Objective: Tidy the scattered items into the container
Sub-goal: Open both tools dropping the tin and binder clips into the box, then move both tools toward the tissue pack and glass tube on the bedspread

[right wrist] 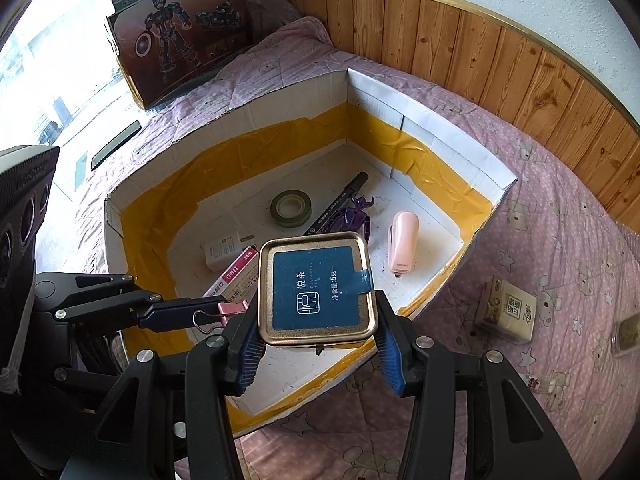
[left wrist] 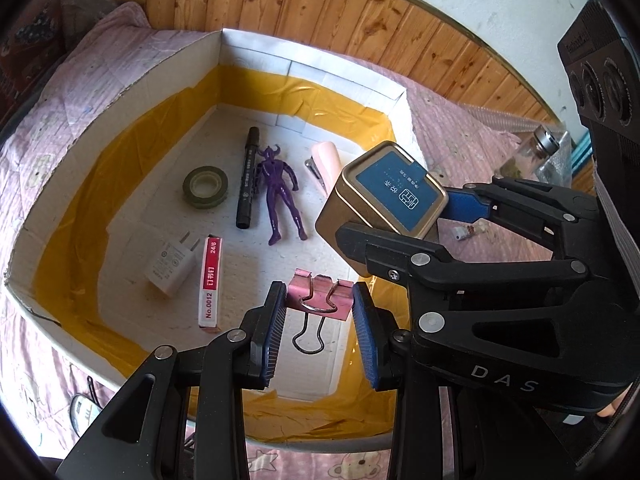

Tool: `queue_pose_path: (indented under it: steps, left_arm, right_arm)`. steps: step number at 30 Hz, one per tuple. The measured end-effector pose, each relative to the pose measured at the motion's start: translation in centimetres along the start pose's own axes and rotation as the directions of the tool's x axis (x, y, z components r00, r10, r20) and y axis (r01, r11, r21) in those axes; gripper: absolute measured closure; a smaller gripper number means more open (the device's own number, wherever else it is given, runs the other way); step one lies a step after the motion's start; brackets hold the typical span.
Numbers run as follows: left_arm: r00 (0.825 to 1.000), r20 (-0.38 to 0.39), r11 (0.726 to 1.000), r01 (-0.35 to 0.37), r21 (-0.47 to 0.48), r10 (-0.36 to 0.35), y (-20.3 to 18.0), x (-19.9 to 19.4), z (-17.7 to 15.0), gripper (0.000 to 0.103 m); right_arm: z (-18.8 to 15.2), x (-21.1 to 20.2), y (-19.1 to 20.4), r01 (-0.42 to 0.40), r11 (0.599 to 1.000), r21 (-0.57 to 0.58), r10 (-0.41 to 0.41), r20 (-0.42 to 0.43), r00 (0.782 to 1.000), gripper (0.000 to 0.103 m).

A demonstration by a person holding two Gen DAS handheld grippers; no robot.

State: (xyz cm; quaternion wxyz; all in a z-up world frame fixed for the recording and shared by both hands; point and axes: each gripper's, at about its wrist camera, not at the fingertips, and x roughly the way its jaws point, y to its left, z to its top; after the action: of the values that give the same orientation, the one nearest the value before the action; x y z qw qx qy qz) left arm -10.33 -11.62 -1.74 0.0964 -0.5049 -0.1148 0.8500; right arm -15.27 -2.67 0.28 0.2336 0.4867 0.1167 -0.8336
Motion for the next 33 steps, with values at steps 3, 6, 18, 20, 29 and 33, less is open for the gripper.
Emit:
queue_pose_path:
  steps: [3,6,18,20,29,33]
  left_arm:
    - [1.000,-0.001,1.000,0.001,0.003,-0.001,0.0,0.0,0.0,0.068]
    - [1.000,-0.003,1.000,-0.001,0.008,0.001,0.0,0.0,0.0,0.068]
    - [1.000,-0.001,1.000,-0.022,0.002,0.022,0.2,-0.4,0.2,0.059]
    - [1.000,0.006,1.000,-0.020,-0.002,0.020,0.3,-0.7,0.3,0.053]
    - [0.998,0.041,0.998,-0.036,-0.060,0.039,1.7,-3.0,0.7,0.052]
    - [0.997,0.070,0.996,-0.039,-0.075,0.044,1.8,-4.5,0.6,0.052]
  right_arm:
    - [0.1,0.2,0.1,0.006,1.000,-0.006,-0.007,-0.007,1.000,0.052]
    - [0.1,0.2,0.1,0.008,1.000,-0.007,-0.008,-0.007,1.000,0.052]
    - [0.0,0.2,0.0,0.007,1.000,0.002,-0.007,-0.009,1.000,0.051]
    - [0.0,-0.1,-0.2,0.003,1.000,0.016,-0.003,0.000,1.000,0.051]
    - [-0.2,-2.6,-1.2,-0.025,0.997,0.074,0.021,0.056,0.998,0.050]
    - [-0.8,-4.5,-2.0,-0.076,0.988,0.132,0.061,0.114,0.992,0.050]
